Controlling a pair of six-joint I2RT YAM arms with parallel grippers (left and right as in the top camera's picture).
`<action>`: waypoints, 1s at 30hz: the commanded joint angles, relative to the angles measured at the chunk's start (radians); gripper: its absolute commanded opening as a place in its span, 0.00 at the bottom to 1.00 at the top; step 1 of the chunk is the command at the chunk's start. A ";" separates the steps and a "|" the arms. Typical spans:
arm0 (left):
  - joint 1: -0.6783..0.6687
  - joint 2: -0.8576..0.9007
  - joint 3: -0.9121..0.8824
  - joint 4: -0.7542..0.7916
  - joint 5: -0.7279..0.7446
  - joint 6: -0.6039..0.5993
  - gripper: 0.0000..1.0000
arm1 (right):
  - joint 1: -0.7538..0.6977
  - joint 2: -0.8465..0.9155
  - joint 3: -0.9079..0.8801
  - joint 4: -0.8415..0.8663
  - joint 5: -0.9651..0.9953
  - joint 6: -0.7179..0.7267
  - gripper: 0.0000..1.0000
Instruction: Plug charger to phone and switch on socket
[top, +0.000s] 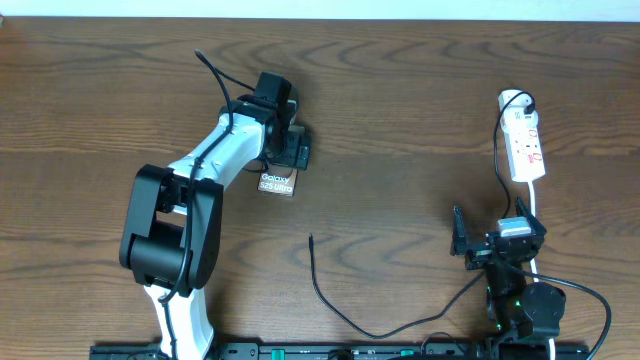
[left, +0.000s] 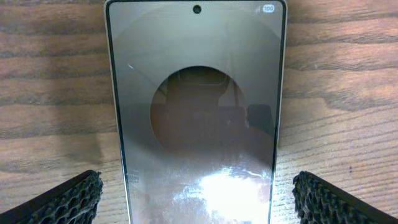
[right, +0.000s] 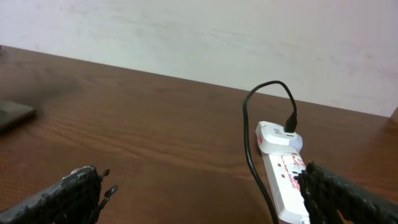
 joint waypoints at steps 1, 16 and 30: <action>0.001 0.010 0.013 -0.005 -0.009 -0.002 0.98 | 0.005 -0.006 -0.001 -0.004 0.000 0.011 0.99; -0.019 0.075 0.013 0.018 -0.009 -0.001 0.98 | 0.005 -0.006 -0.001 -0.004 0.000 0.011 0.99; -0.019 0.076 -0.006 0.015 -0.059 0.006 0.98 | 0.005 -0.006 -0.001 -0.004 0.000 0.011 0.99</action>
